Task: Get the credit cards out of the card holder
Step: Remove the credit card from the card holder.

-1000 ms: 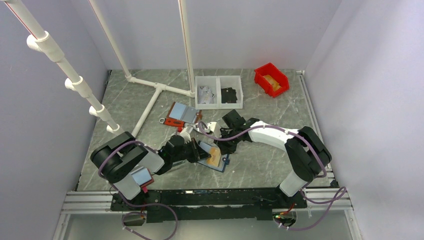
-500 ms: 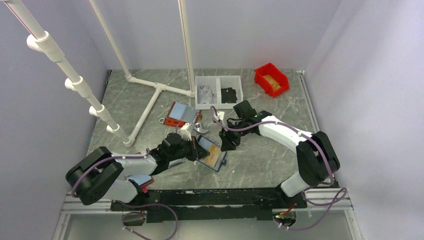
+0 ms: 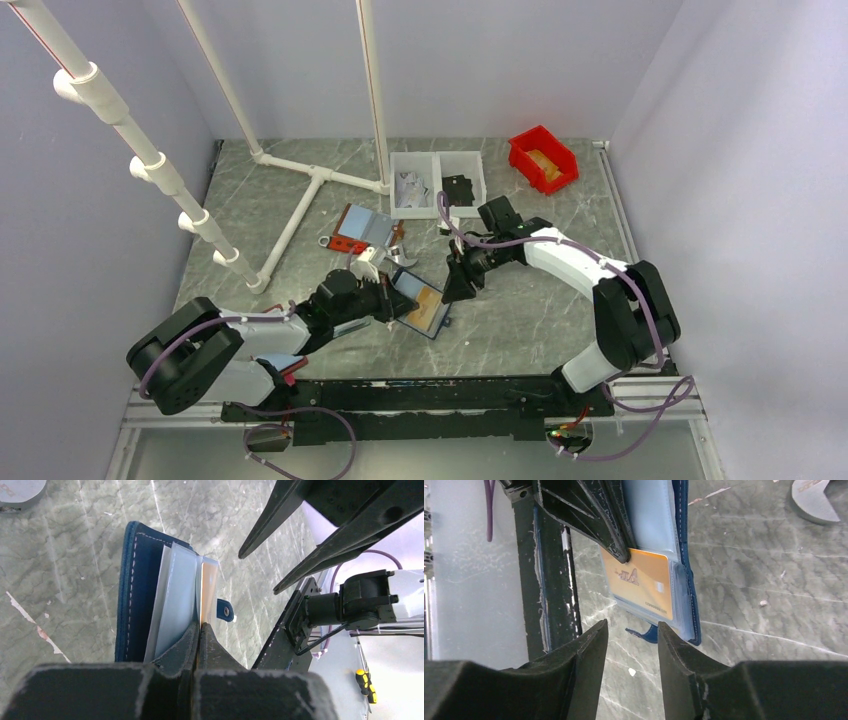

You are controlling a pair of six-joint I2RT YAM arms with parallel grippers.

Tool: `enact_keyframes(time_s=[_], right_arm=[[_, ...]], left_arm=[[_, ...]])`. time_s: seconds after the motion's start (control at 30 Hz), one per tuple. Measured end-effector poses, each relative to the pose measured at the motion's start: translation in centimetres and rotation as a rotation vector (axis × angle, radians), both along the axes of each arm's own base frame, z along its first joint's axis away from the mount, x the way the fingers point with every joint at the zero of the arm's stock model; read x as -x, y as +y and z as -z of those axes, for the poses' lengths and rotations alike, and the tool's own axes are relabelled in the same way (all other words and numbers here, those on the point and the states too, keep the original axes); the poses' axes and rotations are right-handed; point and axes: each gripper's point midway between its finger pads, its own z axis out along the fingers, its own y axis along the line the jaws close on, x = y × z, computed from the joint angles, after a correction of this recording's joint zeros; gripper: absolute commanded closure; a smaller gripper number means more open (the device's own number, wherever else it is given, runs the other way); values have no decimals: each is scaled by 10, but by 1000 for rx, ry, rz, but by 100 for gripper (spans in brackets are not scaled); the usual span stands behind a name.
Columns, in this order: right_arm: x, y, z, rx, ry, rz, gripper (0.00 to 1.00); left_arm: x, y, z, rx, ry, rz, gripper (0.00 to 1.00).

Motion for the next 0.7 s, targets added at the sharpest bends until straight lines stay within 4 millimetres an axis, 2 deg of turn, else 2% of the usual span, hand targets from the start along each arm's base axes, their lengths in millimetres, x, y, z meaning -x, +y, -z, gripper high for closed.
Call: enact_keyframes(time_s=[0.13,0.37,0.7], right_arm=[[2,1,4,10,55,20,62],[4,1,11,31,116,43,63],[2,6,7,-5,176,32,66]], left_arm=[[0,-1,-3,19,-2,-5,100],[-1,3,-12,49,-4,-33,100],[-1,5,-20,83,-14,-53,100]])
